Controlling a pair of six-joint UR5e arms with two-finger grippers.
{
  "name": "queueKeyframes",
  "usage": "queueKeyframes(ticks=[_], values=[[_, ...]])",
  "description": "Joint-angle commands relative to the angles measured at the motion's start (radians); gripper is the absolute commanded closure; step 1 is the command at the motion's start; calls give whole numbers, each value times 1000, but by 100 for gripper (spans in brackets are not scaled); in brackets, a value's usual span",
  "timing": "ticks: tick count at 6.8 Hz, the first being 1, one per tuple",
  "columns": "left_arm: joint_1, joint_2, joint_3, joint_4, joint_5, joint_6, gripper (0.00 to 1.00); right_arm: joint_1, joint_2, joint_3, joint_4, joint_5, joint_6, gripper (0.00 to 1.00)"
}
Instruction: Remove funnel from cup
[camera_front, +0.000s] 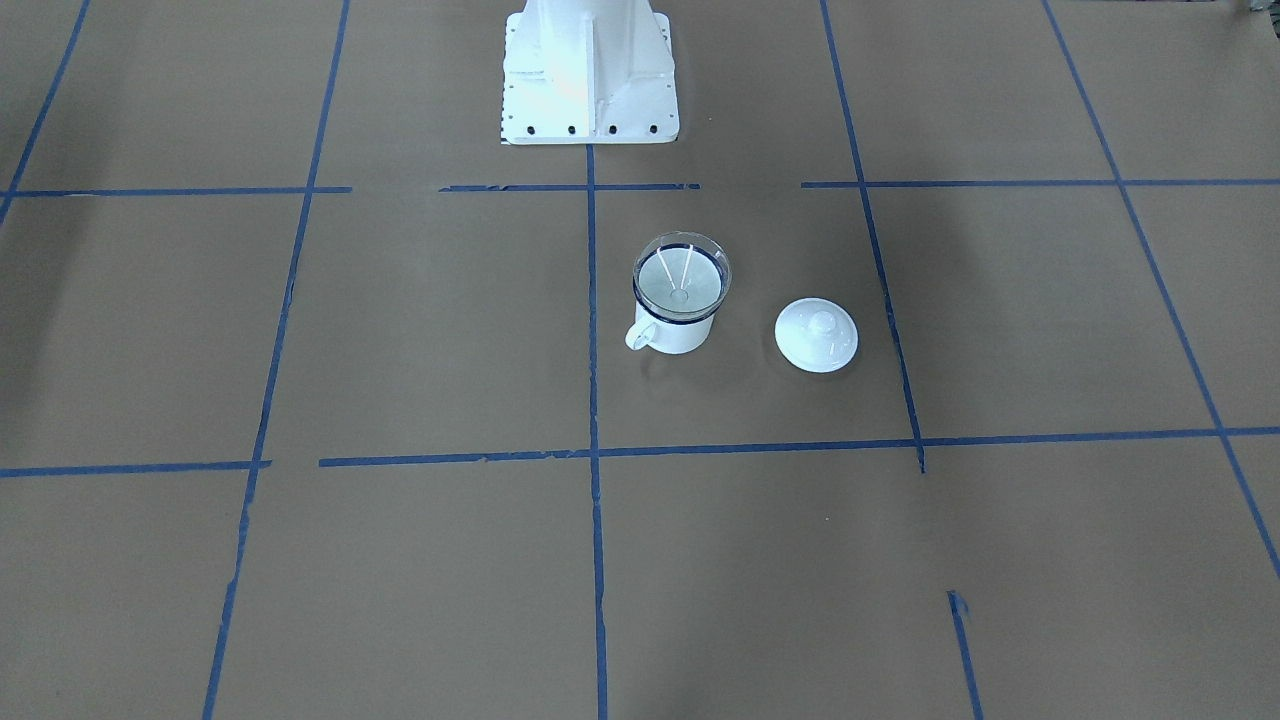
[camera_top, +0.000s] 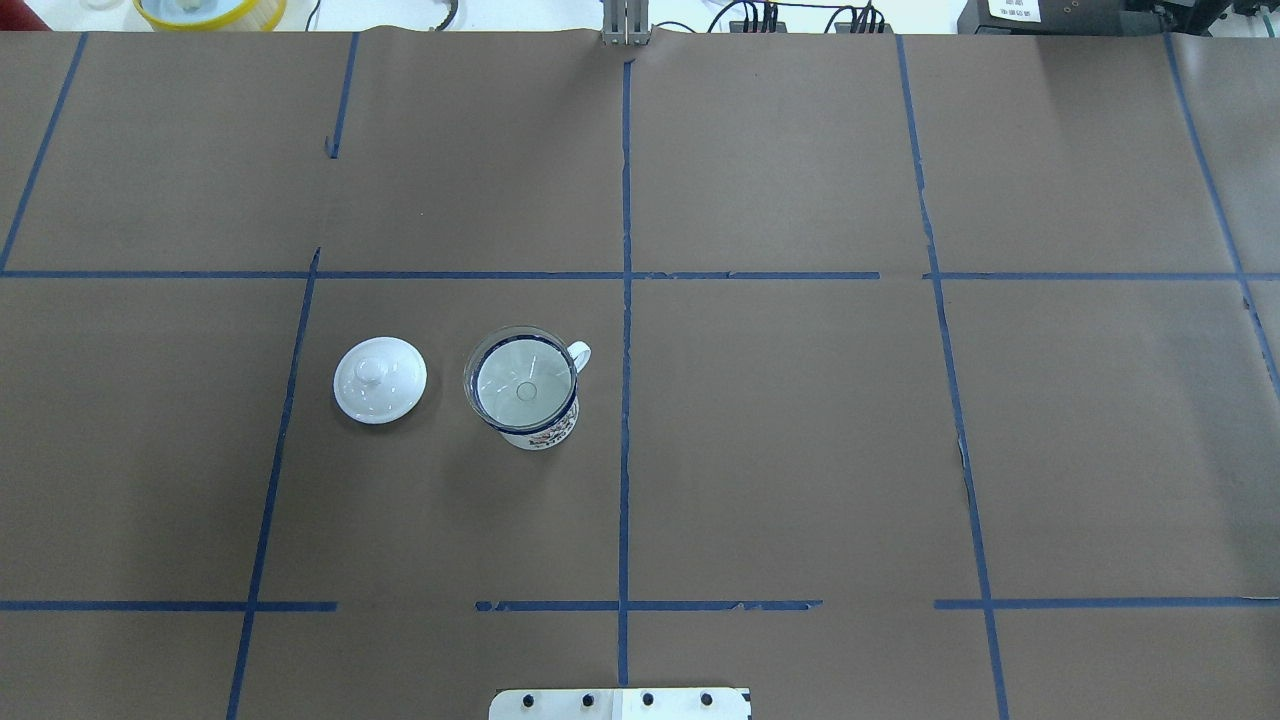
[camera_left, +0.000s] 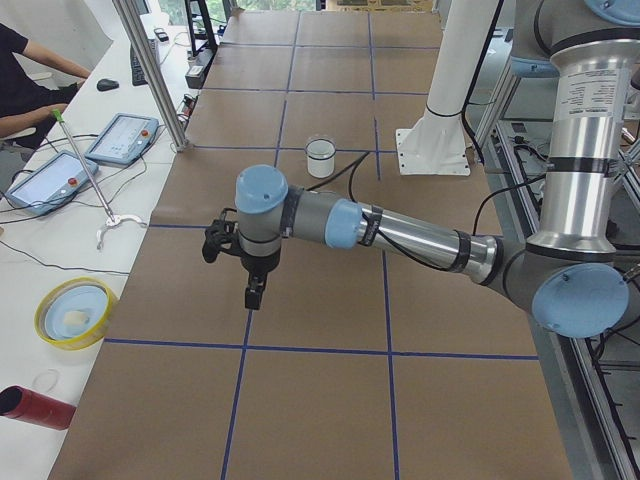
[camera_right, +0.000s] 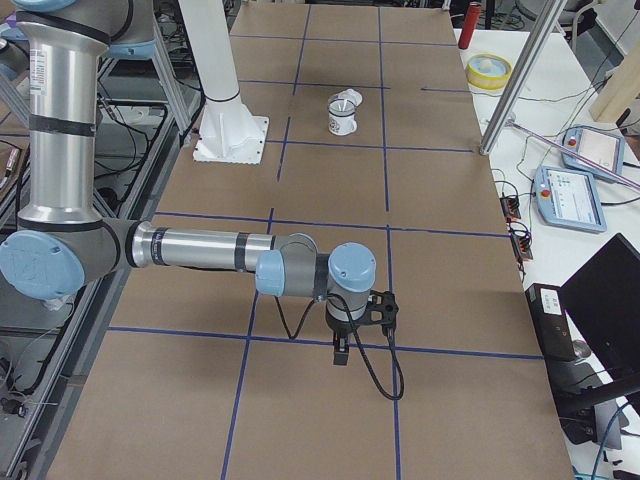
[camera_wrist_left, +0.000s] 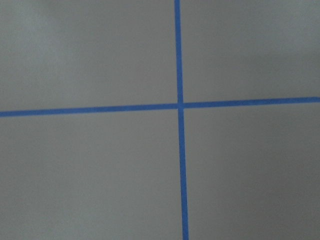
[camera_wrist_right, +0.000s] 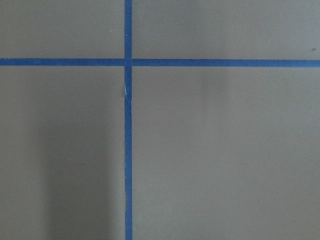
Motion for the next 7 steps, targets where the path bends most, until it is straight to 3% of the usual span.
queueKeyframes(ticks=[1, 3, 4, 7], values=[[189, -107, -128, 56, -1, -255, 0, 0, 0, 0, 0, 0, 0, 0], [434, -272, -131, 56, 60, -543, 0, 0, 0, 0, 0, 0, 0, 0], [557, -326, -124, 57, 178, -633, 0, 0, 0, 0, 0, 0, 0, 0], [705, -405, -73, 53, 235, -666, 0, 0, 0, 0, 0, 0, 0, 0]])
